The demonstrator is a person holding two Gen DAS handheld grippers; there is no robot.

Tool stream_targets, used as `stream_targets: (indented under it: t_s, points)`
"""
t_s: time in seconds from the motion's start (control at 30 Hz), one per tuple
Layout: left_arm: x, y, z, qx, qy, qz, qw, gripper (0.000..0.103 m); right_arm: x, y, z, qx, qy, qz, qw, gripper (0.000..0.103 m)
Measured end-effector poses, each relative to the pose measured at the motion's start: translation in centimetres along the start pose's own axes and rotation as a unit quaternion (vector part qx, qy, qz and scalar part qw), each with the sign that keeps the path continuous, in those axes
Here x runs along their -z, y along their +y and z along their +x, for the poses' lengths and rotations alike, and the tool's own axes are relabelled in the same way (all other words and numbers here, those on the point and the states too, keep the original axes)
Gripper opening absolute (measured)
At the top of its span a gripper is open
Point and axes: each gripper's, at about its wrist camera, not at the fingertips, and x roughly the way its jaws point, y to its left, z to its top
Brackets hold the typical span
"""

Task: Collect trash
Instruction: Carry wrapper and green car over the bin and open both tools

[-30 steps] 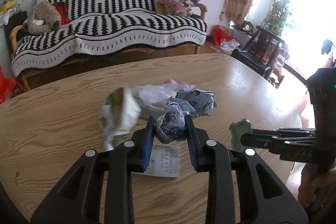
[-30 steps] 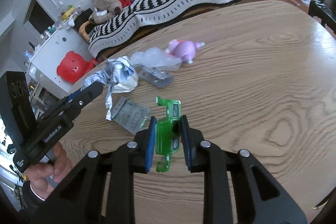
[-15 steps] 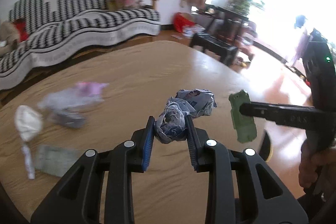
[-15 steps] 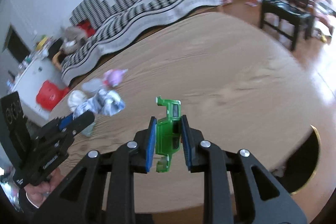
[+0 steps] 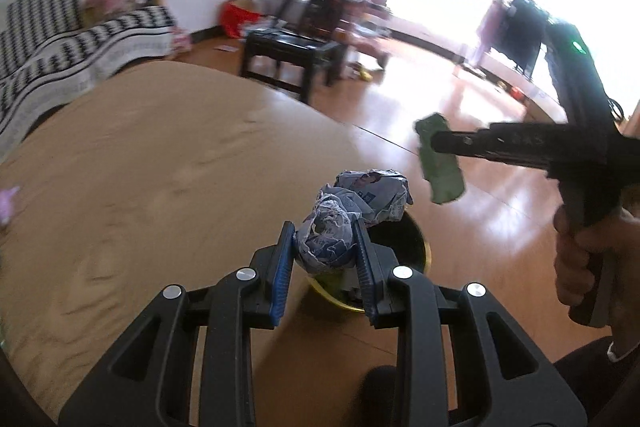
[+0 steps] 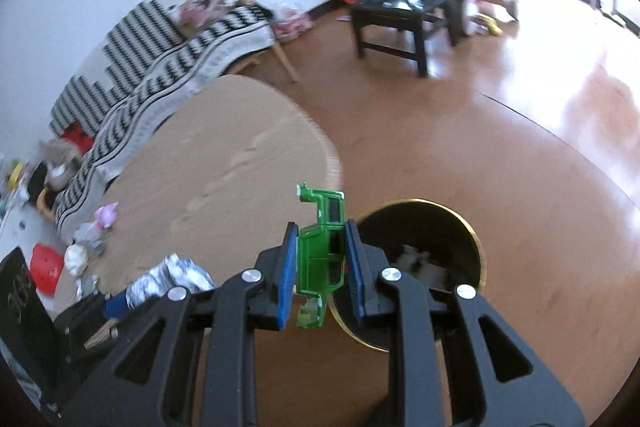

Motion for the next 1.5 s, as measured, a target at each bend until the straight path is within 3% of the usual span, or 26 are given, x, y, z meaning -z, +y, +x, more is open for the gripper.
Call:
stream_targets:
  t_s: [0.27, 0.63, 1.17, 1.23, 1.27, 1.3, 1.5]
  points:
    - [0.7, -5.1, 5.4, 0.029, 0.048, 0.044, 0.9974, 0.029, 1.5, -5.8, 0.7, 0.025, 0.024, 0.038, 0.999, 0.024]
    - [0.6, -5.0, 8.3, 0.019, 0.067, 0.041, 0.9967, 0.029, 1.5, -4.5, 1.6, 0.027, 0.037, 0.031, 0.998, 0.024]
    - [0.6, -5.4, 9.2, 0.008, 0.064, 0.040, 0.9971, 0.029, 1.3, -4.9, 1.9, 0.033, 0.037, 0.037, 0.998, 0.024]
    - [0.7, -5.8, 9.2, 0.008, 0.062, 0.040, 0.9972, 0.035, 1.3, -5.1, 1.9, 0.034, 0.037, 0.041, 0.998, 0.034]
    - [0.7, -5.8, 9.2, 0.008, 0.062, 0.040, 0.9972, 0.043, 1.2, -5.2, 1.8, 0.035, 0.036, 0.043, 0.998, 0.053]
    - [0.7, -5.9, 9.2, 0.009, 0.061, 0.040, 0.9973, 0.049, 1.2, -5.3, 1.7, 0.038, 0.031, 0.045, 0.998, 0.064]
    - [0.6, -6.3, 8.8, 0.011, 0.054, 0.040, 0.9977, 0.067, 1.0, -4.8, 1.0, 0.034, 0.017, 0.043, 0.998, 0.064]
